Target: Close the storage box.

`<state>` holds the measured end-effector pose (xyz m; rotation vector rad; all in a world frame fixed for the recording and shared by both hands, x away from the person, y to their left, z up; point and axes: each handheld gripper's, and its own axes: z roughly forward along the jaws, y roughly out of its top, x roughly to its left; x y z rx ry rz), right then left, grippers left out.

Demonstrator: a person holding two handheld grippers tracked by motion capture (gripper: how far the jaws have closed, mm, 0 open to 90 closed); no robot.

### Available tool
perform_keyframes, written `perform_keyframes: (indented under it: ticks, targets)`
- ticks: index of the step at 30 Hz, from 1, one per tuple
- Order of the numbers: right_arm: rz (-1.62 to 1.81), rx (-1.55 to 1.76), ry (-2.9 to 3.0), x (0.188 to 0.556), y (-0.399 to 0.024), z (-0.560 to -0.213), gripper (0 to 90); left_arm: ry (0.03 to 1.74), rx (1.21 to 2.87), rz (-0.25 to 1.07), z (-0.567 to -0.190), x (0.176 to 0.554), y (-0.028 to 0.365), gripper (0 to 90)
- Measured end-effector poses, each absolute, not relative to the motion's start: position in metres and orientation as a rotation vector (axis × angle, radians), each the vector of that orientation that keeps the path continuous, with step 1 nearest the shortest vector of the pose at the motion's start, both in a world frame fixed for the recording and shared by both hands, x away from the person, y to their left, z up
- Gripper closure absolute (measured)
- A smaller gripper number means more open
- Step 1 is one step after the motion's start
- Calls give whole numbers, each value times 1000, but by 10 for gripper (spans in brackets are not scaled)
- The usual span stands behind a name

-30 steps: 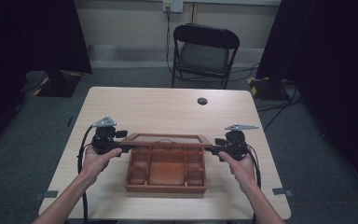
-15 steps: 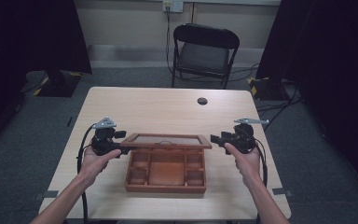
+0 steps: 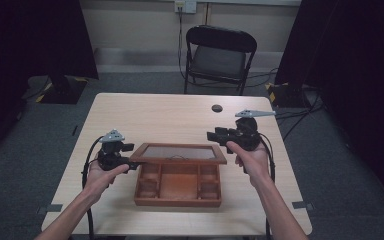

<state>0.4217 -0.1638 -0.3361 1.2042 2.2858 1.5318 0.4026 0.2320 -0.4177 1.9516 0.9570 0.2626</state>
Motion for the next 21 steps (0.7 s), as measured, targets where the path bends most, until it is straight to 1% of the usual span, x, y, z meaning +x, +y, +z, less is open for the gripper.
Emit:
perform_keyframes:
  ticks: [9,11,15,21]
  targets:
    - [1573,1029,2569,411,-121,-329,589,958,1971,250,-422,398,231,161]
    - [1586,1002,2601,407,-114,-328,620,953,1978,251,-423,398,230,161]
    - [1607,951,2648,404,-104,-328,713,955,1993,236,-426,398,226,161]
    - [1578,885,2759,401,-91,-335,762,960,1997,236,-427,398,227,161]
